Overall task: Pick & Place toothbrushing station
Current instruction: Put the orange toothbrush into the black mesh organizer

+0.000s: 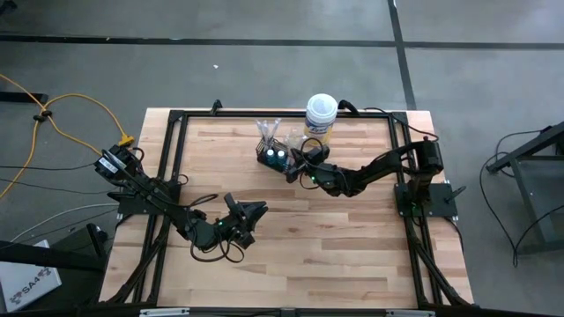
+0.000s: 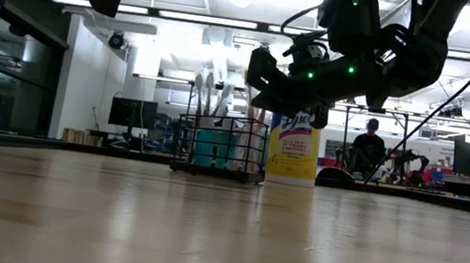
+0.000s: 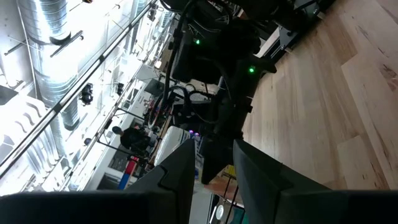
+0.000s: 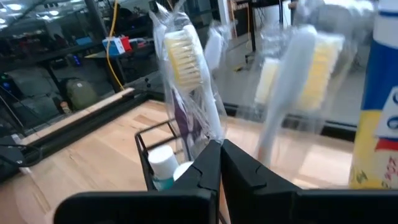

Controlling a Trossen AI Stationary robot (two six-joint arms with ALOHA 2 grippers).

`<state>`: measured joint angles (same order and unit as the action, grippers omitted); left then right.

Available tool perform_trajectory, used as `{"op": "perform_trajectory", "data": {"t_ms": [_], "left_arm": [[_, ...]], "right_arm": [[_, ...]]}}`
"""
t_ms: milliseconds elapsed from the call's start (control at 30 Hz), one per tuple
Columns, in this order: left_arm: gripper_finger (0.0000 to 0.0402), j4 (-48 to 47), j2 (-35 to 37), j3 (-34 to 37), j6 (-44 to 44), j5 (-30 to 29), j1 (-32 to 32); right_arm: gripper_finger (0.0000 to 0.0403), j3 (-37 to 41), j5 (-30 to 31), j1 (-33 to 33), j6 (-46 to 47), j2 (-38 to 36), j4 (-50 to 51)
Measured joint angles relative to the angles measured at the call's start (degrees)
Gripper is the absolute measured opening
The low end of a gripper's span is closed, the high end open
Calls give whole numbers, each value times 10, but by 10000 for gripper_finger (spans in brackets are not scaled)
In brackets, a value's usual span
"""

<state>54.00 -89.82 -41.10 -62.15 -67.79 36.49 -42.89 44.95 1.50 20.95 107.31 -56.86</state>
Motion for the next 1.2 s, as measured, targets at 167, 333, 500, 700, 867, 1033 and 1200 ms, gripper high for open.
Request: {"op": "perform_trajectory", "data": {"t_ms": [167, 333, 500, 700, 867, 1033, 1200], "left_arm": [[103, 0, 0, 0, 0, 0, 0], [103, 0, 0, 0, 0, 0, 0], [103, 0, 0, 0, 0, 0, 0], [103, 0, 0, 0, 0, 0, 0], [103, 0, 0, 0, 0, 0, 0], [103, 0, 0, 0, 0, 0, 0], [103, 0, 0, 0, 0, 0, 0]], "right_arm": [[2, 0, 1, 0, 40, 0, 32], [2, 0, 21, -1, 68, 0, 47], [2, 0, 31, -8, 49, 0, 48], [7, 0, 31, -8, 47, 0, 48], [29, 0, 29, -8, 44, 0, 39], [52, 0, 28, -8, 29, 0, 24], [65, 0, 26, -11, 27, 0, 19]]}}
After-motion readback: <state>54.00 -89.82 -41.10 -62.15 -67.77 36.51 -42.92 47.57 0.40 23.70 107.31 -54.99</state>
